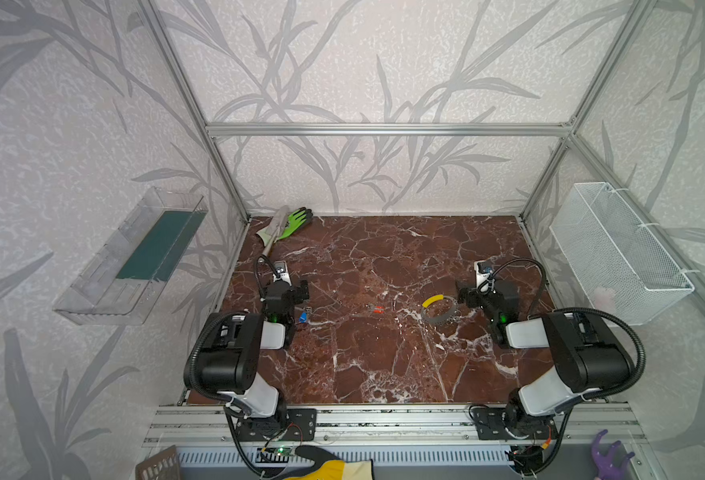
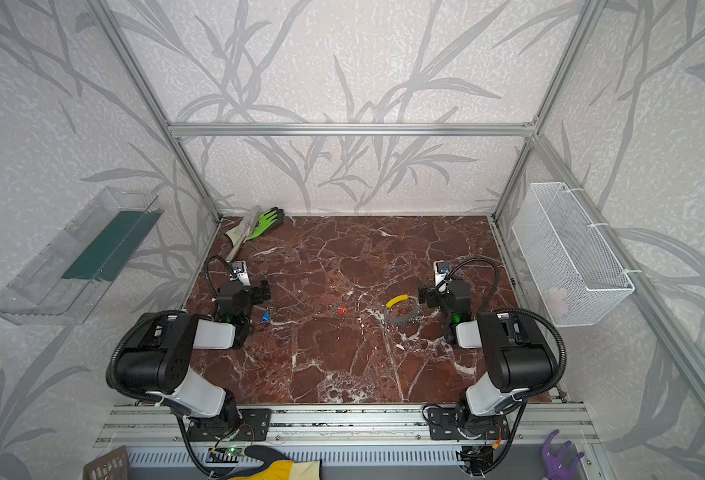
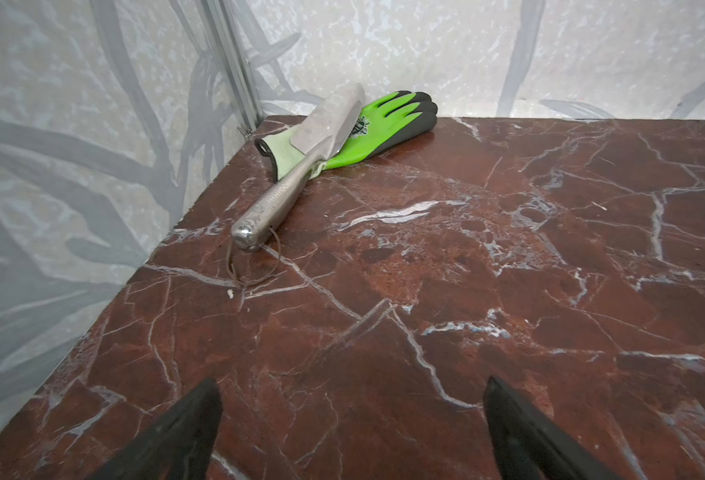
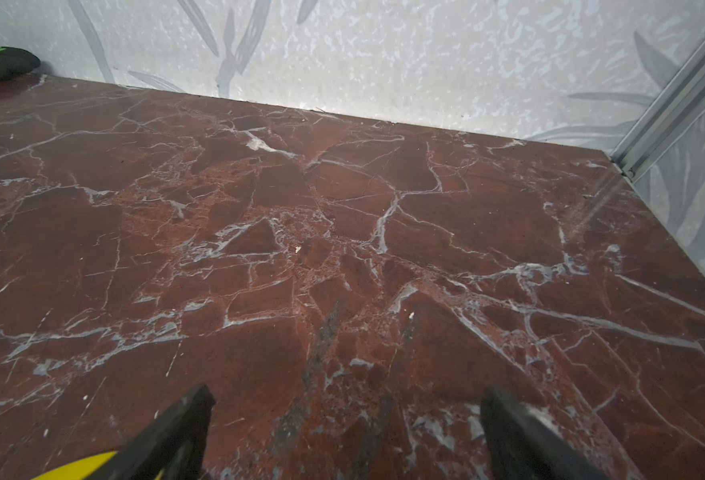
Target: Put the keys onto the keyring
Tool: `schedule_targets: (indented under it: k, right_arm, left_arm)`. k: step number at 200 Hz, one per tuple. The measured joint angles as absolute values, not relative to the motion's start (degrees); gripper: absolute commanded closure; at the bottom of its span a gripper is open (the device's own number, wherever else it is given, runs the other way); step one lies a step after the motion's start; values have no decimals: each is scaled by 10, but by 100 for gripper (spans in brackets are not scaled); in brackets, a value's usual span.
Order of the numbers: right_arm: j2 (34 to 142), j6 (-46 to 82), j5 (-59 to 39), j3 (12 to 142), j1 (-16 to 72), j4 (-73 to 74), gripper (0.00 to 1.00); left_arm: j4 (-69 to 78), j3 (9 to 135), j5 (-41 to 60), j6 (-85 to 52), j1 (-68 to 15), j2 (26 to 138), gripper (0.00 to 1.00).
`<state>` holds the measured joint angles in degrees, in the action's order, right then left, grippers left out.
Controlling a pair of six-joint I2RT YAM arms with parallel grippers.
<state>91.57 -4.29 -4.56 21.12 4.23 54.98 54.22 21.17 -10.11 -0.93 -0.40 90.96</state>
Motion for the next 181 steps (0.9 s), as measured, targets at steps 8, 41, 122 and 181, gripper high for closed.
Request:
schedule_targets:
  k: [8, 41, 122, 181]
  right_arm:
    - [916, -43, -46, 211, 42, 550, 1]
    - [916, -43, -46, 211, 42, 550, 1]
    - [916, -43, -46, 211, 42, 550, 1]
    - [916, -43, -48, 211, 40, 550, 1]
  left_arm:
    - [542, 212, -101, -9, -3, 910, 1]
    - [543, 212, -93, -8, -3, 910, 1]
    - [543, 212, -90, -6, -3, 910, 1]
    - [543, 212, -89, -6, -3, 910, 1]
